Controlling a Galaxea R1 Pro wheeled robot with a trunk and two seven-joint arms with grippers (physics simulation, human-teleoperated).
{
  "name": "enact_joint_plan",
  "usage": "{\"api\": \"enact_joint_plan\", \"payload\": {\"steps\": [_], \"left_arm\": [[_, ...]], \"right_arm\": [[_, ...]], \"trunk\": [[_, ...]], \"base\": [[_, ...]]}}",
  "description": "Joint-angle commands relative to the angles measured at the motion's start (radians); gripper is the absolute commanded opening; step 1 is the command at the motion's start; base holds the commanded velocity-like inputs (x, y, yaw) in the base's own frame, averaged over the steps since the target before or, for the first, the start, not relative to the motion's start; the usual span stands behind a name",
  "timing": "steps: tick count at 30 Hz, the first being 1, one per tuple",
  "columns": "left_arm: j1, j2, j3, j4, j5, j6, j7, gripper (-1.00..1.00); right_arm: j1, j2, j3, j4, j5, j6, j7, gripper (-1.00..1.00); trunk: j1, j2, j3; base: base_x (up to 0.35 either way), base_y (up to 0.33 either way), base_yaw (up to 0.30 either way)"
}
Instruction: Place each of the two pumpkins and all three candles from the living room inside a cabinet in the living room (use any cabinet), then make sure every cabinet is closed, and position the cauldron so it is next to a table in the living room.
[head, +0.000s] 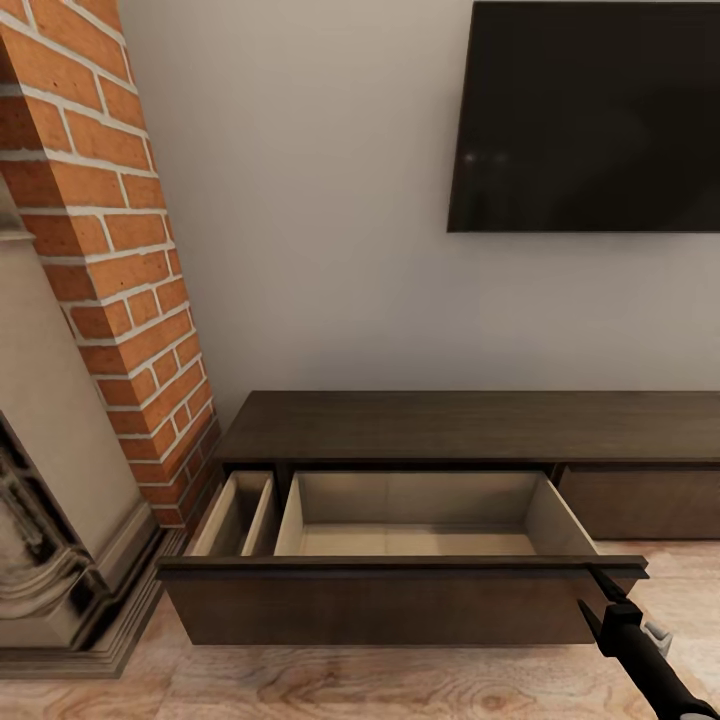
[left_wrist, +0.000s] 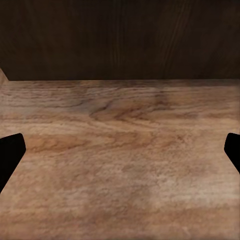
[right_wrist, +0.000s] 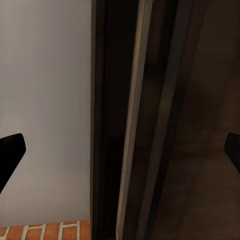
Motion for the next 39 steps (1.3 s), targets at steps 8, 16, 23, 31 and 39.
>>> {"api": "enact_joint_plan", "payload": {"steps": [8,16,23,31,39], "left_arm": [[0.000,0.000,0.001,0.000,0.000,-0.002,-0.004,1.00],[0.000,0.000,0.001,0.000,-0.001,-0.002,-0.004,1.00],[-0.001,0.000,0.001,-0.001,-0.001,-0.002,-0.004,1.00],[0.000,0.000,0.001,0.000,-0.001,-0.002,-0.005,1.00],[0.000,0.000,0.001,0.000,-0.001,-0.002,-0.005,1.00]], "right_arm": [[-0.001,0.000,-0.001,0.001,-0.006,0.008,-0.002,1.00],[-0.001,0.000,-0.001,0.001,-0.005,0.008,-0.002,1.00],[0.000,0.000,-0.002,0.001,-0.005,0.008,-0.002,1.00],[0.000,0.002,-0.002,0.002,-0.005,0.007,-0.002,1.00],[0.000,0.003,0.000,0.008,-0.006,-0.040,-0.004,1.00]], "trunk": [[0.000,0.000,-0.001],[0.000,0.000,-0.001],[0.000,0.000,-0.001],[-0.003,0.001,0.022],[-0.003,0.001,0.026]], "base": [[0.000,0.000,0.000],[0.000,0.000,0.000],[0.000,0.000,0.000],[0.000,0.000,0.000],[0.000,0.000,0.000]]}}
